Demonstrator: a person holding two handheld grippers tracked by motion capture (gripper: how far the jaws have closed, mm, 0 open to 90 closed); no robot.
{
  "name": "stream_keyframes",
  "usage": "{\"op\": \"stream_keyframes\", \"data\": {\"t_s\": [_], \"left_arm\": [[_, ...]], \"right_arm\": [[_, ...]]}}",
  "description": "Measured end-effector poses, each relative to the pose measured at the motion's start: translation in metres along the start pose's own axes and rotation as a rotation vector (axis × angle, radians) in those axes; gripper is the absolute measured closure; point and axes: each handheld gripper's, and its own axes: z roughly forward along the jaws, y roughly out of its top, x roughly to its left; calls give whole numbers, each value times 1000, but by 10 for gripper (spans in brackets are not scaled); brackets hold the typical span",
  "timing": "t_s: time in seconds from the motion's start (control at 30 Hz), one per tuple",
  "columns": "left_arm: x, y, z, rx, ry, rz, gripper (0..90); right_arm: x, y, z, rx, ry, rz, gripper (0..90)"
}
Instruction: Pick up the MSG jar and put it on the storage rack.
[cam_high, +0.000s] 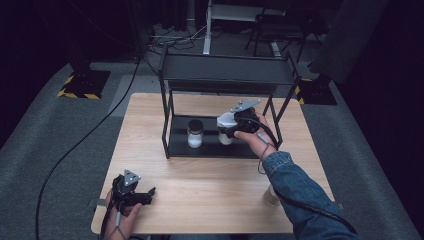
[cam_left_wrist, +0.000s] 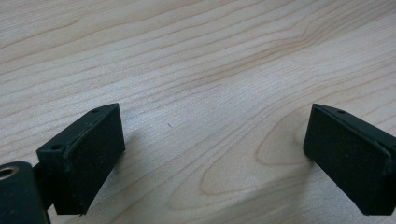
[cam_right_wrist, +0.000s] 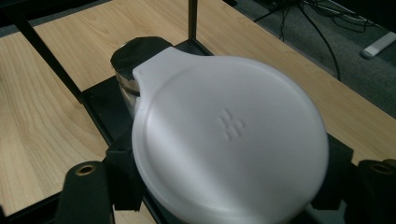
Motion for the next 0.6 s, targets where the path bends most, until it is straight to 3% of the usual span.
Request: {"op": "stream_keyframes", "data": {"t_s": [0.6], "left_arm": [[0,0,0,0,1,-2,48]], "right_arm": [[-12,-9,24,33,-16,24,303]]}}
